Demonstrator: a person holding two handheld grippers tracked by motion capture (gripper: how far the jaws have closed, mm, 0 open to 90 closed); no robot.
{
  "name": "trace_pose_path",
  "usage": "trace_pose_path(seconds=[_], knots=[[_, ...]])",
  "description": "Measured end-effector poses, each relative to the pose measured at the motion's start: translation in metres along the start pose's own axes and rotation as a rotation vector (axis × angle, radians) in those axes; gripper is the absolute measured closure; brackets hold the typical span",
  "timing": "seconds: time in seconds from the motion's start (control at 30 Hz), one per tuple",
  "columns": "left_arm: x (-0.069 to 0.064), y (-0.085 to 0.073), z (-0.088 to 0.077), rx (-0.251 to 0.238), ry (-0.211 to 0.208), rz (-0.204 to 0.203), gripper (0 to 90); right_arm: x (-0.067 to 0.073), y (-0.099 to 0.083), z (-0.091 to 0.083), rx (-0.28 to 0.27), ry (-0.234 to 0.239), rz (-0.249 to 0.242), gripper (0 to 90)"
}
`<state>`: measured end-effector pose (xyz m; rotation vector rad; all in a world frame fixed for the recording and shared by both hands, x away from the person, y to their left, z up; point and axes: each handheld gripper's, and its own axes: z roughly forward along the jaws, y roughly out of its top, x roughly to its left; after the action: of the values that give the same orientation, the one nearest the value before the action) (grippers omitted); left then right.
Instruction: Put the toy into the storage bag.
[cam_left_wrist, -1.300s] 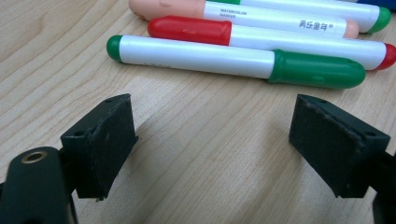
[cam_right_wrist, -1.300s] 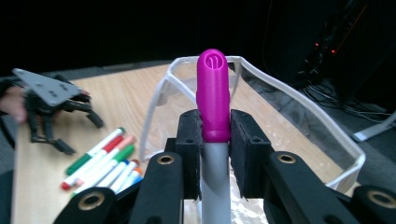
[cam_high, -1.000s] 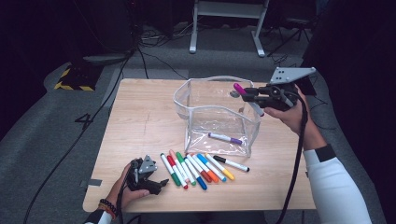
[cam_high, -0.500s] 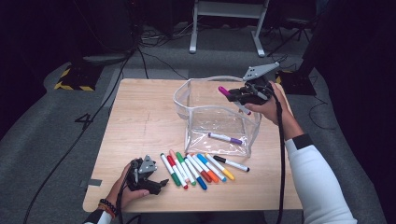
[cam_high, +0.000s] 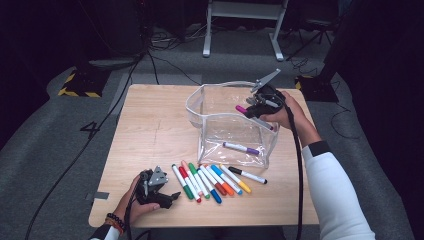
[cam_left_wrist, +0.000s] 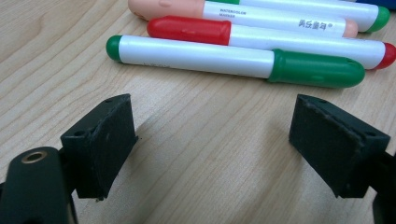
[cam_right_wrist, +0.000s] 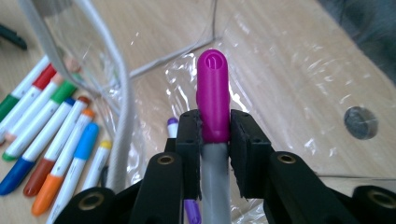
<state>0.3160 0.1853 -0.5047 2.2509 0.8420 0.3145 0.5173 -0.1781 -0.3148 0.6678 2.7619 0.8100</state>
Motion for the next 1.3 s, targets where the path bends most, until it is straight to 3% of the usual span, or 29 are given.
trace_pose_path(seconds=[0.27, 0.43, 0.47, 0.57, 0.67, 0.7, 0.83, 0.9, 0.97, 1.03, 1.07, 1.17, 1.23, 1.3], knots=[[0.000, 0.000, 0.000, 0.000, 0.000, 0.000, 14.7, 0.009, 0.003, 0.004, 0.106, 0.078, -0.068, 74.0], [0.000, 0.000, 0.000, 0.000, 0.000, 0.000, 14.7, 0.010, 0.004, 0.004, 0.103, 0.056, -0.063, 68.3], [0.000, 0.000, 0.000, 0.000, 0.000, 0.000, 14.7, 0.009, 0.004, 0.003, 0.082, 0.040, -0.055, 64.0], [0.000, 0.000, 0.000, 0.000, 0.000, 0.000, 14.7, 0.009, 0.003, 0.001, 0.069, 0.032, -0.056, 62.5], [0.000, 0.000, 0.000, 0.000, 0.000, 0.000, 14.7, 0.009, 0.001, -0.008, 0.019, 0.019, -0.056, 63.5], [0.000, 0.000, 0.000, 0.000, 0.000, 0.000, 14.7, 0.009, 0.000, -0.015, -0.028, 0.014, -0.054, 61.7], [0.000, 0.000, 0.000, 0.000, 0.000, 0.001, 14.7, 0.011, -0.005, -0.029, -0.091, -0.003, -0.039, 57.8], [0.000, 0.000, 0.000, 0.000, 0.000, 0.000, 14.7, 0.011, -0.012, -0.042, -0.152, -0.029, -0.018, 53.1], [0.000, 0.000, 0.000, 0.000, 0.000, 0.000, 14.7, 0.013, -0.017, -0.051, -0.186, -0.062, -0.010, 51.2], [0.000, 0.000, 0.000, 0.000, 0.000, 0.001, 14.7, 0.014, -0.020, -0.056, -0.204, -0.063, -0.010, 50.1], [0.000, 0.000, 0.000, 0.000, 0.000, 0.000, 14.7, 0.018, -0.027, -0.065, -0.244, -0.081, -0.008, 49.2], [0.000, 0.000, 0.000, 0.000, 0.000, 0.001, 14.7, 0.022, -0.040, -0.079, -0.298, -0.089, -0.008, 48.2], [0.000, 0.000, 0.000, 0.000, 0.000, 0.001, 14.7, 0.023, -0.044, -0.084, -0.310, -0.095, -0.002, 48.2], [0.000, 0.000, 0.000, 0.000, 0.000, 0.001, 14.7, 0.027, -0.061, -0.095, -0.337, -0.114, -0.002, 47.0]])
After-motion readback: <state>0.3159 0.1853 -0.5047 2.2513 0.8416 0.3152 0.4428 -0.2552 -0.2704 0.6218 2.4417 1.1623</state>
